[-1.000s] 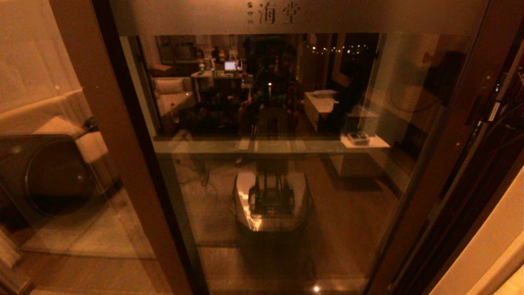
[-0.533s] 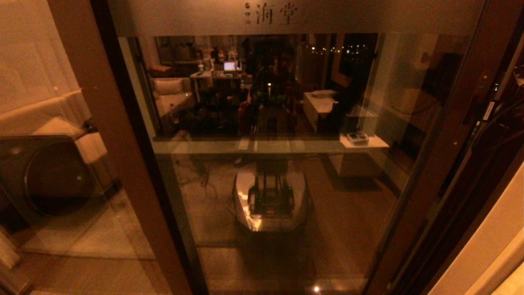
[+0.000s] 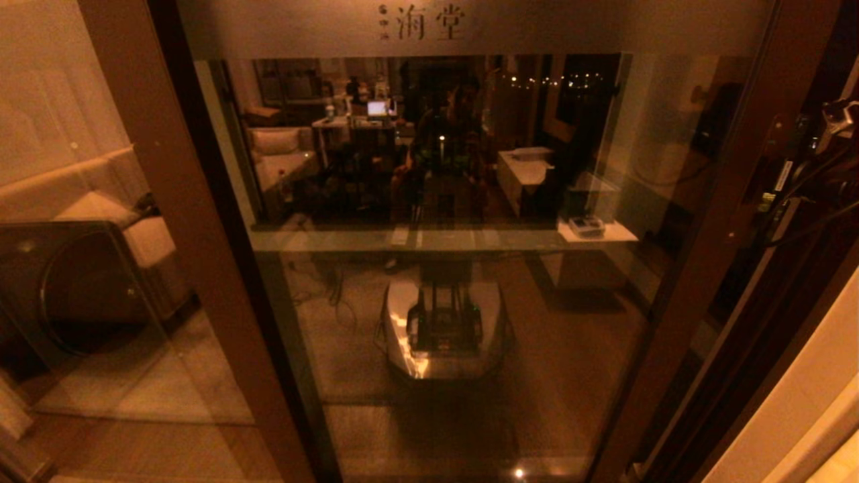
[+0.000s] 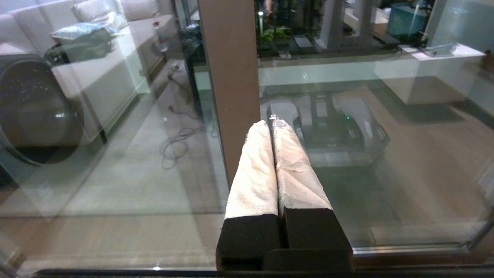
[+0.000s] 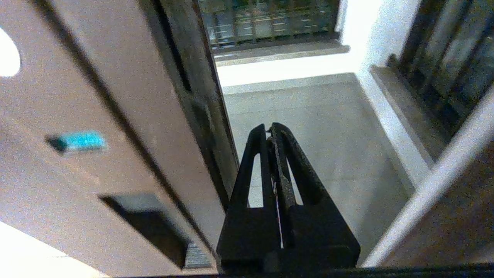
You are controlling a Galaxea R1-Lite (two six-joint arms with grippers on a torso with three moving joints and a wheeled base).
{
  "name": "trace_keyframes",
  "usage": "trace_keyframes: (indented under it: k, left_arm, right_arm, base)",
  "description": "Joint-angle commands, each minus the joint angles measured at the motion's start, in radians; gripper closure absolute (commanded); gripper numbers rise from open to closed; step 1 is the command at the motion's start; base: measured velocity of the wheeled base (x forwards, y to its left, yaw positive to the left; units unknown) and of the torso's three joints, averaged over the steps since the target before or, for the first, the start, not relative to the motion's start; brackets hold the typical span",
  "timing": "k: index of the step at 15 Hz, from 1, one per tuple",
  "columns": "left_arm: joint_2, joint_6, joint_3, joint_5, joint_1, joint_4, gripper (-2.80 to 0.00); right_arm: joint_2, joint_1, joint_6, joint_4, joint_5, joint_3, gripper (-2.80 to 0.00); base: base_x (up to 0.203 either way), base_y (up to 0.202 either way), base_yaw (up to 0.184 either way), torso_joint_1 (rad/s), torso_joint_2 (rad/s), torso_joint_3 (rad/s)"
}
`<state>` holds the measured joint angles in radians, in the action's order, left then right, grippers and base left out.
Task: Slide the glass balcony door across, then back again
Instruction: Open the slid door
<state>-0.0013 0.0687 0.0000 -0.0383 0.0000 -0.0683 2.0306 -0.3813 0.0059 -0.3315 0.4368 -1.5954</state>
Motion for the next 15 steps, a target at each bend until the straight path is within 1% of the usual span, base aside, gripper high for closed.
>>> trace_keyframes:
  k: [1, 4, 5, 7, 11, 13, 15]
  left_arm:
    - [0.001, 0.0, 0.031, 0.0, 0.0, -0.001, 0.0]
    - [0.001, 0.0, 0.031, 0.0, 0.0, -0.001, 0.0]
    - [0.001, 0.0, 0.031, 0.0, 0.0, -0.001, 0.0]
    - [0.001, 0.0, 0.031, 0.0, 0.0, -0.001, 0.0]
    - [0.001, 0.0, 0.031, 0.0, 0.0, -0.001, 0.0]
    - [0.001, 0.0, 0.031, 0.0, 0.0, -0.001, 0.0]
    - [0.001, 0.0, 0.031, 0.0, 0.0, -0.001, 0.0]
  right_arm:
    - [-0.006, 0.002, 0.0, -0.003, -0.001, -0.003, 0.0]
    - [-0.012, 0.013, 0.0, 0.0, -0.006, -0.003, 0.0]
    - [-0.012, 0.027, 0.0, 0.0, -0.026, -0.002, 0.0]
    - [-0.005, 0.066, 0.0, -0.001, -0.092, 0.002, 0.0]
    - [0.005, 0.102, 0.003, -0.002, -0.13, 0.003, 0.0]
    - [0.01, 0.121, 0.021, -0.003, -0.153, 0.0, 0.0]
    - [0.002, 0.138, 0.028, -0.003, -0.16, 0.001, 0.0]
  base:
    - [0.0, 0.0, 0.0, 0.0, 0.0, 0.0]
    - [0.0, 0.0, 0.0, 0.0, 0.0, 0.0]
    - [0.0, 0.0, 0.0, 0.0, 0.0, 0.0]
    - [0.0, 0.0, 0.0, 0.0, 0.0, 0.0]
    - [0.0, 0.0, 0.0, 0.0, 0.0, 0.0]
    - [0.0, 0.0, 0.0, 0.0, 0.0, 0.0]
    - [0.0, 0.0, 0.0, 0.0, 0.0, 0.0]
